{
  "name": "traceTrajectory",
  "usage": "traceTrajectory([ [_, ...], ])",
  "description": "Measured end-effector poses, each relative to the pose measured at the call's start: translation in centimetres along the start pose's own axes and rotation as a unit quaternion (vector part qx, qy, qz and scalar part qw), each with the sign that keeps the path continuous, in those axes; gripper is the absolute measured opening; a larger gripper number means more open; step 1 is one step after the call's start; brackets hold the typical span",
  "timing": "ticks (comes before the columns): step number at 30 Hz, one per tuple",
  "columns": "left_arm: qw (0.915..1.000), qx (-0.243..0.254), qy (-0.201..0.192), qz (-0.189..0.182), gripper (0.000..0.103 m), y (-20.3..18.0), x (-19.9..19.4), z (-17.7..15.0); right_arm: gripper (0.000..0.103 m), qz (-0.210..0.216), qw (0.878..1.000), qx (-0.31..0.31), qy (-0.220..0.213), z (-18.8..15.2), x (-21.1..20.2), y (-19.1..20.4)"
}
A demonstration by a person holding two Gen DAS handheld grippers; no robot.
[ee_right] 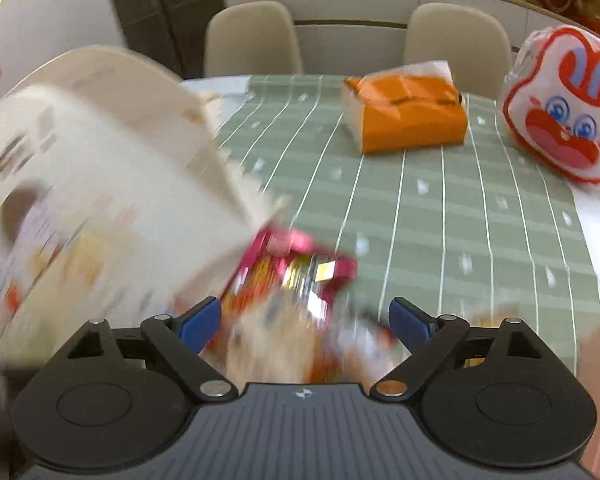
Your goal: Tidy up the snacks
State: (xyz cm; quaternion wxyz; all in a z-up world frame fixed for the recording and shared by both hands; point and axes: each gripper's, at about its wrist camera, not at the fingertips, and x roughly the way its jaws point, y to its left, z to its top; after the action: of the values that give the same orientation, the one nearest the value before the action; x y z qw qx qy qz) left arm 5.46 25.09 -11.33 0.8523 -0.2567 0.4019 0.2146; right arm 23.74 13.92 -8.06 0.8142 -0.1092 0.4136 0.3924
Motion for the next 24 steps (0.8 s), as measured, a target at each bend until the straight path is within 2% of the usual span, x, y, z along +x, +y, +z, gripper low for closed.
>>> traceTrajectory([
  [3, 1.0000, 0.001, 0.006, 0.006, 0.020, 0.5, 0.5, 0.0, 0.097, -0.003, 1.000, 0.021, 0.017, 2.8, 4.7, -0.6],
  [6, 0.9999, 0.003, 0.009, -0.007, 0.019, 0.8, 0.8, -0.1, 0.096, -0.001, 0.998, 0.039, 0.049, 3.9, 9.5, -1.1],
  [8, 0.9998, 0.007, 0.010, -0.013, 0.019, 1.1, 0.8, -0.1, 0.095, -0.003, 0.997, 0.032, 0.066, 4.1, 11.7, -1.2],
  [9, 0.9998, 0.007, 0.010, -0.017, 0.019, 1.3, 0.8, -0.1, 0.093, -0.003, 0.998, 0.012, 0.059, 4.2, 11.9, -0.8],
  [10, 0.9997, 0.007, 0.010, -0.021, 0.019, 1.4, 0.8, -0.1, 0.090, 0.003, 0.998, -0.006, 0.066, 4.2, 11.9, -0.4],
  [12, 0.9996, 0.004, 0.009, -0.027, 0.019, 1.6, 1.1, 0.1, 0.069, 0.030, 0.996, -0.027, 0.080, 4.0, 11.1, 0.0],
  [15, 0.9990, -0.001, 0.013, -0.042, 0.018, 1.6, 1.2, 0.1, 0.065, 0.041, 0.994, -0.041, 0.095, 2.2, 9.4, 0.4],
  [19, 0.9969, -0.007, 0.030, -0.072, 0.018, 1.8, 1.1, -0.6, 0.063, 0.077, 0.992, -0.009, 0.099, -1.4, 6.5, -0.3],
  [24, 0.9939, -0.001, 0.056, -0.095, 0.020, 1.2, 0.5, -2.1, 0.056, 0.099, 0.990, 0.011, 0.103, -5.7, 2.5, -0.6],
])
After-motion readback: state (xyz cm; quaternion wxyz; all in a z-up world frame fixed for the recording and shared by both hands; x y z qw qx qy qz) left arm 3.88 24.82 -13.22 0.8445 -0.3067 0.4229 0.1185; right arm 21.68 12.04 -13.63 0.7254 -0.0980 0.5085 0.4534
